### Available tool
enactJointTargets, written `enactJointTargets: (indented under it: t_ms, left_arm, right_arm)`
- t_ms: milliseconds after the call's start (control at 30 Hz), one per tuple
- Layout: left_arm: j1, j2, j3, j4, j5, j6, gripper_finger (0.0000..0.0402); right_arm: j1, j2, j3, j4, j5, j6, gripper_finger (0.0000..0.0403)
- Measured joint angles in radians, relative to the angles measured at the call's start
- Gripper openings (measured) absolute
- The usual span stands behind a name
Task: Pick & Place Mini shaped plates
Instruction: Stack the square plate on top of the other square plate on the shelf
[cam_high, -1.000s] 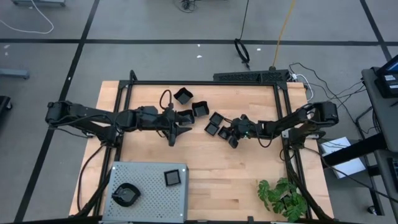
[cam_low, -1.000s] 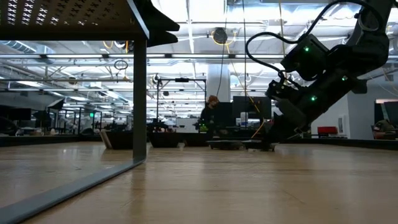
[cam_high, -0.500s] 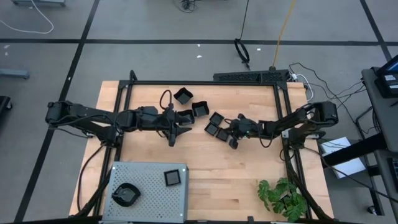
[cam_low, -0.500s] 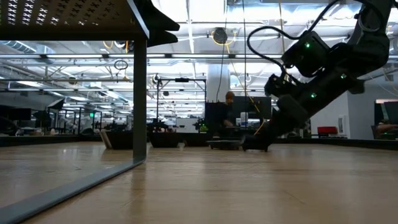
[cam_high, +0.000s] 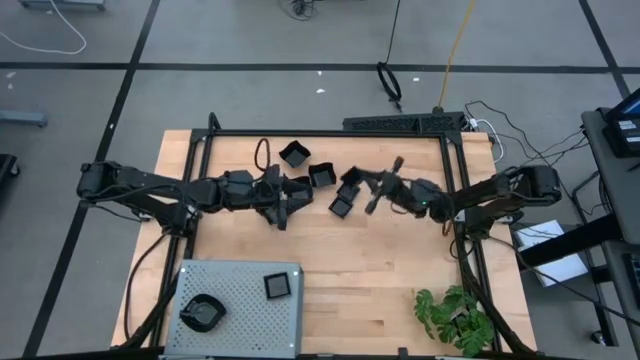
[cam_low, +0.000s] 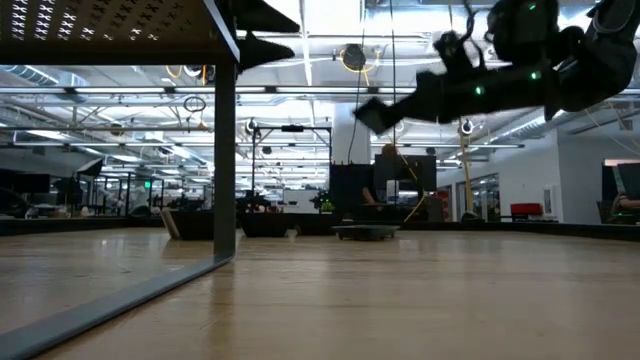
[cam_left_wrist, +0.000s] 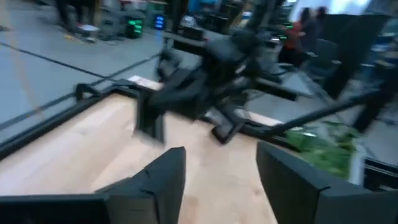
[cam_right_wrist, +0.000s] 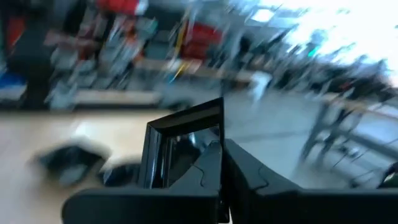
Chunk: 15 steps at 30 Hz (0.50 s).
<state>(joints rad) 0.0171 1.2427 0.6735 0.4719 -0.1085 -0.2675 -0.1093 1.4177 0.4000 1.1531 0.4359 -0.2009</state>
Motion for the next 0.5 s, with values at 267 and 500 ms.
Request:
enactJointTargets:
  t_ms: [267, 500]
  left_arm:
    - [-0.001, 0.233, 0.107, 0.141, -0.153, 0.04, 0.029]
    - [0.024, 0.411, 0.269, 0.135, -0.276, 0.115, 0.0305]
  right_arm:
    - [0.0, 0.009, 0.005, 0.187, 0.035, -0.056, 0.0]
    - [0.017, 0.007, 0.006, 0.191, 0.035, -0.091, 0.0]
